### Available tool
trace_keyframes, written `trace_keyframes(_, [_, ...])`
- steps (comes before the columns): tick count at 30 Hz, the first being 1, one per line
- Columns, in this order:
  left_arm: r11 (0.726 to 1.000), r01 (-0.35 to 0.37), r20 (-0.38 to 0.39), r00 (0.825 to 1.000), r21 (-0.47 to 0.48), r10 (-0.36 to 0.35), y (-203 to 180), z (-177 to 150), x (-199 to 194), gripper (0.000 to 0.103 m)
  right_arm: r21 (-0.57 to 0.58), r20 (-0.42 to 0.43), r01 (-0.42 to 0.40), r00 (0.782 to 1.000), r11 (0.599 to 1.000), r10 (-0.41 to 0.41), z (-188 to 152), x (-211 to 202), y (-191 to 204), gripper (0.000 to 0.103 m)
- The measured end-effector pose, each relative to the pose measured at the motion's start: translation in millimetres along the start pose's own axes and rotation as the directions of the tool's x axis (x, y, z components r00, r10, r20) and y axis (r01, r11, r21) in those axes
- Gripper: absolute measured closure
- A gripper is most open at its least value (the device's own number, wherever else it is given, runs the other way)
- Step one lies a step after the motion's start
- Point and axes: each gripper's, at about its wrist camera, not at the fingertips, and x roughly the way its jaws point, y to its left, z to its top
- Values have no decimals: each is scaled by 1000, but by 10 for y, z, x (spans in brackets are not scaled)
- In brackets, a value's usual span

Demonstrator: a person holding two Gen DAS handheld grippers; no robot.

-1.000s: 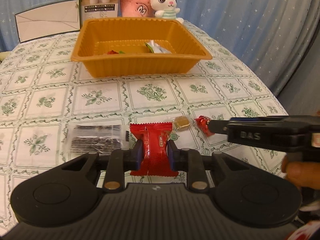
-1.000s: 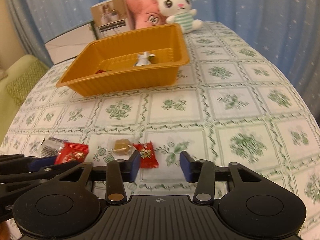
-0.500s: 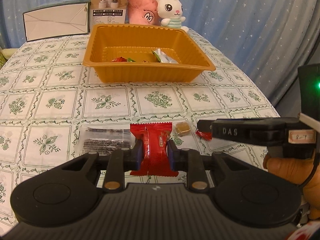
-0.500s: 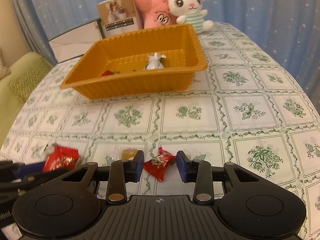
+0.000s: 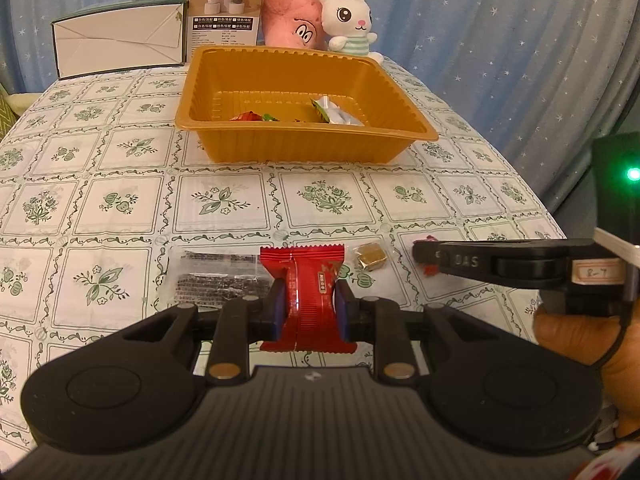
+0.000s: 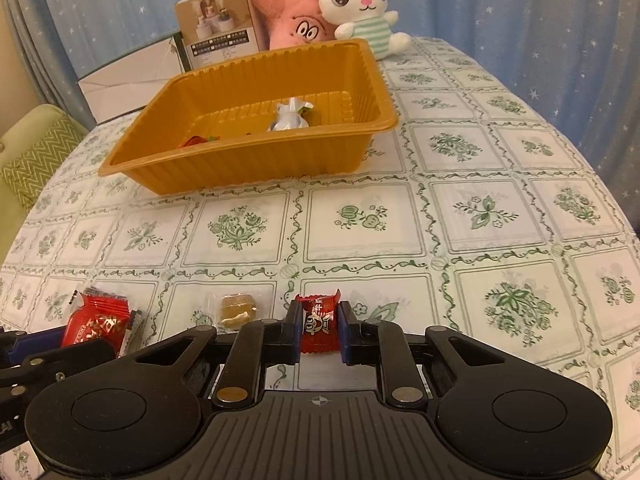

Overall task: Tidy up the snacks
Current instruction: 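Carry both red snacks over the orange tray with both tools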

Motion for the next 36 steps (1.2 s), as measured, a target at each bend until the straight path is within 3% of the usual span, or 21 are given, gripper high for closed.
trace_keyframes(18, [1000,2,47,999,11,-2,-72,-24,-376,81,34,50,-19,999,999,17,-202,-733,112,85])
trace_keyframes(36, [1000,-10,78,997,14,9,-81,-70,-665,81,8,85,-32,996,999,31,-236,-1049,231,85])
